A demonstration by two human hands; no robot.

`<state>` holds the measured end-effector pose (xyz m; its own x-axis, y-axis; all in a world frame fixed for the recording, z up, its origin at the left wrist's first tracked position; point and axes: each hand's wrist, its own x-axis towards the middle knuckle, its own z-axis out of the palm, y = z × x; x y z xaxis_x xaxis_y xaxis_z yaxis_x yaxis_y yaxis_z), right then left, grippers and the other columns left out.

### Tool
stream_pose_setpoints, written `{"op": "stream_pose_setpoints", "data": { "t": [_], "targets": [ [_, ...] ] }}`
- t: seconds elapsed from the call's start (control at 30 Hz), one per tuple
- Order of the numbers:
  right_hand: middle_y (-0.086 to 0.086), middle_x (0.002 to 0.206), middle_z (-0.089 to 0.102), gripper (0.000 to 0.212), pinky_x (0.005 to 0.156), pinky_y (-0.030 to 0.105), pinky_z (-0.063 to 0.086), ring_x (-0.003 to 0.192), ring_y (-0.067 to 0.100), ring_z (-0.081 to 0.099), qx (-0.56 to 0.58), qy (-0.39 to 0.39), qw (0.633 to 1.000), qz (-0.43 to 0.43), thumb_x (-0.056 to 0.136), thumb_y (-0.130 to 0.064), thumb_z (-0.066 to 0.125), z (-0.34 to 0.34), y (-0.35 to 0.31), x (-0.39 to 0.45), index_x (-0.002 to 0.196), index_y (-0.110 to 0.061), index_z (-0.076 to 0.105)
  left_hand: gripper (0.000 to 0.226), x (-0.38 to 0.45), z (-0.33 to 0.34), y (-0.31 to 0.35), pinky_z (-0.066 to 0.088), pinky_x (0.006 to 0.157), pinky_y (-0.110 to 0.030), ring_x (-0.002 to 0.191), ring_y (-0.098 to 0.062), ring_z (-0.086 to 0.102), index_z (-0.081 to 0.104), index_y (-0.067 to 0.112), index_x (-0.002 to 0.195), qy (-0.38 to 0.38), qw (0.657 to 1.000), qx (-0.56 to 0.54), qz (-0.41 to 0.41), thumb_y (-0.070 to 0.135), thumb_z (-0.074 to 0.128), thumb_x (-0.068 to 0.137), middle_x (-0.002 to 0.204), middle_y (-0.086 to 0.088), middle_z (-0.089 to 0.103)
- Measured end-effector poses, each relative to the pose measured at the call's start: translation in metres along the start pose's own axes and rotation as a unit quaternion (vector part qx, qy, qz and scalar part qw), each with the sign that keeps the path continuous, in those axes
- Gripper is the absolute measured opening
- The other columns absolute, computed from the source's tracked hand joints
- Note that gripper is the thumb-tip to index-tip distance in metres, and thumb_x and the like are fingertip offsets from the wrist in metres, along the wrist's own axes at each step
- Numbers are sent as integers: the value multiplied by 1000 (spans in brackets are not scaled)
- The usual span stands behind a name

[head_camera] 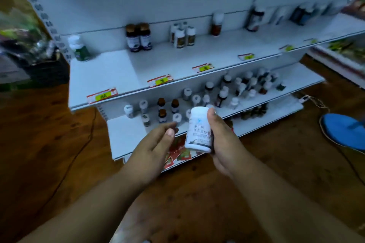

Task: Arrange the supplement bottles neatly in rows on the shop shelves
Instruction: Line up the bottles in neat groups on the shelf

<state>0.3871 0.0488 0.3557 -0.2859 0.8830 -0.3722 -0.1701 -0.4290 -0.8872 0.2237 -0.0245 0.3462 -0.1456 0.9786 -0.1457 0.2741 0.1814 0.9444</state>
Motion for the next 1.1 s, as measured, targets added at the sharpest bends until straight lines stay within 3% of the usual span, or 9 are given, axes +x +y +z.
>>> {"op": "stream_pose_setpoints", "data": {
  "t": [0.13,0.23,0.37,0.53,0.67,0.77,0.9,1.1],
  "targets": [
    [4,105,73,53,84,39,57,99,15,70,10,21,998,-60,67,-49,67,-91,-55,-26,108,-16,64,50,22,76,62,44,99,-25,116,3,55,54,53,123,-42,998,10,50,74,26,88,123,25,61],
    [9,108,70,52,92,46,54,103,21,67,-10,51,995,-91,66,-46,68,-165,-98,-41,106,-13,61,57,42,147,103,46,100,-34,119,-2,56,54,53,124,-75,994,-20,80,79,27,81,126,21,61],
    [14,114,69,51,97,49,52,110,28,65,-22,87,990,-112,71,-46,72,-246,-140,-51,108,-12,62,56,58,233,154,48,99,-26,110,-1,62,58,35,129,-122,985,-79,93,64,31,89,120,13,67],
    [15,109,71,46,92,42,55,107,28,66,-42,119,982,-140,75,-41,70,-315,-184,-27,108,-10,63,57,107,296,189,46,93,-19,110,4,60,57,44,126,-184,978,-53,81,70,28,84,122,18,65],
    [12,104,72,46,88,39,57,100,24,69,-46,134,977,-160,73,-40,73,-364,-219,15,108,-10,65,57,178,337,207,46,102,-36,115,1,58,53,45,130,-211,973,-24,94,73,24,90,123,19,63],
    [15,103,72,53,83,41,59,93,24,70,-39,172,970,-167,69,-37,72,-398,-253,50,110,-4,63,54,239,374,226,47,101,-37,113,3,57,54,45,127,-246,963,0,108,70,21,92,122,22,63],
    [11,89,72,45,65,39,60,77,21,72,-10,206,968,-144,71,-34,73,-448,-298,82,100,-4,57,55,305,426,260,42,106,-39,115,1,56,56,43,124,-309,943,3,122,68,22,88,121,21,63],
    [18,99,72,66,72,43,61,92,31,71,10,278,947,-161,66,-46,72,-545,-349,128,107,3,54,64,392,522,307,43,105,-41,118,-2,55,55,48,124,-352,923,35,150,81,21,81,122,22,62]
  ]
}}
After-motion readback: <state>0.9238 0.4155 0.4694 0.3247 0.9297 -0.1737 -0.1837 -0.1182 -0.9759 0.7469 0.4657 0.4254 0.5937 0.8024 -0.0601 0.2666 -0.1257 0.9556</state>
